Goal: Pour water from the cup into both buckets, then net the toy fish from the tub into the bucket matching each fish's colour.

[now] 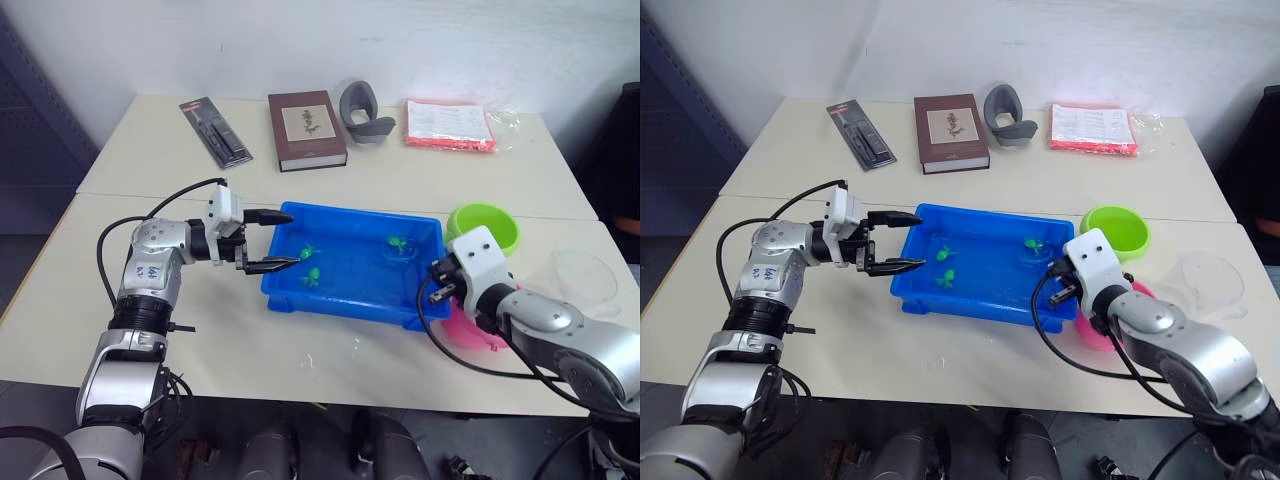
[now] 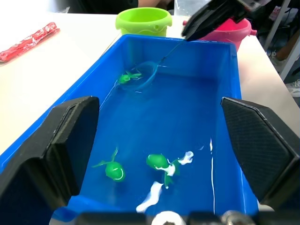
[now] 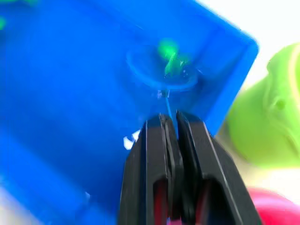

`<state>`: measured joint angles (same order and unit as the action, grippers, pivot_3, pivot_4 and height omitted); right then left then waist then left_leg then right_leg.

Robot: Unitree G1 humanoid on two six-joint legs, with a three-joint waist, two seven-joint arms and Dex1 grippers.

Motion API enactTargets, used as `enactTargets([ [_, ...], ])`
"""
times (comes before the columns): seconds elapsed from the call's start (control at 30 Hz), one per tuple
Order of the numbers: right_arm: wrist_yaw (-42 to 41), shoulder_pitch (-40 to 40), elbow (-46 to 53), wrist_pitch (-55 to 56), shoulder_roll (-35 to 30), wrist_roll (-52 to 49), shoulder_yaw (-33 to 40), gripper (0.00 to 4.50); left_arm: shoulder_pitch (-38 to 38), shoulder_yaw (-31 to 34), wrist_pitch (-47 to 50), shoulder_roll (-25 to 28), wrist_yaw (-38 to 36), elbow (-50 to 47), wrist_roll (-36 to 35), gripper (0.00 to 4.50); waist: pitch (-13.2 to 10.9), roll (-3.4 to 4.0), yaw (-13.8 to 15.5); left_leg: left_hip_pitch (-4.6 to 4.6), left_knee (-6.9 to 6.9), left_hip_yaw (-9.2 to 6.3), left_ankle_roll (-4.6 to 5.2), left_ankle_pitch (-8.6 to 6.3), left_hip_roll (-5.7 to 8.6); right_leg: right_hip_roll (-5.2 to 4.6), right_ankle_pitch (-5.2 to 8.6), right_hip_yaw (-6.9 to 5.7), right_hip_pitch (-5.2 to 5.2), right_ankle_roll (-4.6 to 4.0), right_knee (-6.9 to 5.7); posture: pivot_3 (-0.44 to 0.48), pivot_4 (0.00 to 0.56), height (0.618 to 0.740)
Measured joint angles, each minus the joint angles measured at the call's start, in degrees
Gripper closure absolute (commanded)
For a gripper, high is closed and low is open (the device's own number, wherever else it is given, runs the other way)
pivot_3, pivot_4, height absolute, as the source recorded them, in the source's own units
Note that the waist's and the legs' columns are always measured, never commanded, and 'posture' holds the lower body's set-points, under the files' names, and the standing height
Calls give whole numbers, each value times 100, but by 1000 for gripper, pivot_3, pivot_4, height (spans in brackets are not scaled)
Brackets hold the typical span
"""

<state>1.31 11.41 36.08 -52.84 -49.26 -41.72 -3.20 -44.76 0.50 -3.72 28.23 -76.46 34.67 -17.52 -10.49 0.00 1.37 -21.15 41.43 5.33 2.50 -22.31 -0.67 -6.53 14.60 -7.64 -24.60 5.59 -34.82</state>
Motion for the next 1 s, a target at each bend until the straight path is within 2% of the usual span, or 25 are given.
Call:
enactTargets([
  [0.37,-870,-1343,1226,342,24,128,1243,4500,-41,2,0,8,-132,124,0,34,0,-1,6,4,-1,0,0,0,1,2,0,2,2,0,0,0,150,740],
  [0.6,-1435,-2613,1702,1041,351,553,2540,4500,-200,-56,-6,-101,-228,218,0,34,1,-2,21,6,-2,1,0,0,6,3,-1,7,4,2,1,0,150,740],
  [0.77,-1768,-3038,1582,1583,449,1224,3349,4500,-254,-73,-6,-265,-249,236,0,34,1,-2,12,10,-2,3,0,0,5,6,-1,10,4,3,0,0,150,740],
  [1.0,-2133,-2999,367,2532,231,2608,3513,4500,-372,-122,-6,-486,-250,237,0,34,1,-2,7,13,-3,8,1,0,6,6,-1,16,4,3,-2,0,150,740],
])
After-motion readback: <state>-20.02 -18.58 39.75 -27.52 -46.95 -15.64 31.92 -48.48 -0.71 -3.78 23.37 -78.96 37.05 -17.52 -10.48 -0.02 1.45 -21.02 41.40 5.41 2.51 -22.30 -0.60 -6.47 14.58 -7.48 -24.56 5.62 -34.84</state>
